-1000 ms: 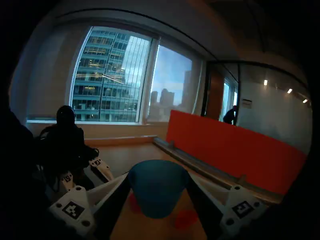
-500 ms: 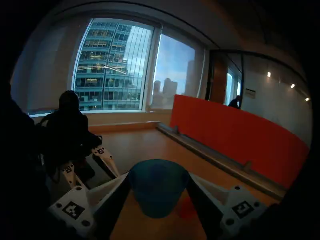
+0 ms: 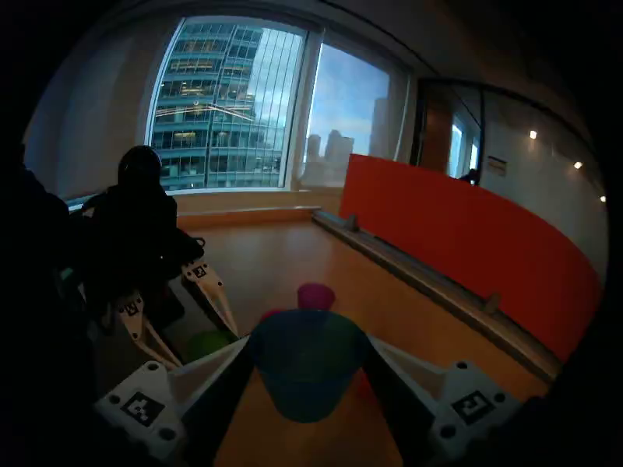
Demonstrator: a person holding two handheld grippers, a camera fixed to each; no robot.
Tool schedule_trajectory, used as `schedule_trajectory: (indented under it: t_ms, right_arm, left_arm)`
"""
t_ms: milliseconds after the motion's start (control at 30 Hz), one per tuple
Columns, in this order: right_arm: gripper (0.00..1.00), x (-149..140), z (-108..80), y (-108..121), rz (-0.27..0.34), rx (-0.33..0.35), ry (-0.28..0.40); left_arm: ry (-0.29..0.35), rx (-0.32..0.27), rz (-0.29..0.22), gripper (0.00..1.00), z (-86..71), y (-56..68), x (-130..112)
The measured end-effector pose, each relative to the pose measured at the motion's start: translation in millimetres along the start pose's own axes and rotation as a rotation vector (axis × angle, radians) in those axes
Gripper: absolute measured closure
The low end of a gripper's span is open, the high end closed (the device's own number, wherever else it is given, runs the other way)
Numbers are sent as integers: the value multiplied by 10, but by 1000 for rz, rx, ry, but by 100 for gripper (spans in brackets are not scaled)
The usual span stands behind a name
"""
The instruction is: Pour water
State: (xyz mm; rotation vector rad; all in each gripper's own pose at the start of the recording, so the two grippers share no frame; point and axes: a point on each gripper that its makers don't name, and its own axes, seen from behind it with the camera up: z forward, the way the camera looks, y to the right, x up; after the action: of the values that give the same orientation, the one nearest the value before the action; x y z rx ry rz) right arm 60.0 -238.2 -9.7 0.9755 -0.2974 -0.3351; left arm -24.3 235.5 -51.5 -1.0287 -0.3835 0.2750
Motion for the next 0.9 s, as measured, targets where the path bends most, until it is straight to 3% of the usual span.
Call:
schedule_trajectory:
  t_ms: [500, 900]
  right_arm:
    - [7, -410, 95, -86, 2, 38, -89]
    - [7, -559, 156, -116, 11, 48, -111]
  left_arm:
    - [-74, -7, 6, 12, 105, -54, -236]
    - [-104, -18, 2, 12, 189, -49, -392]
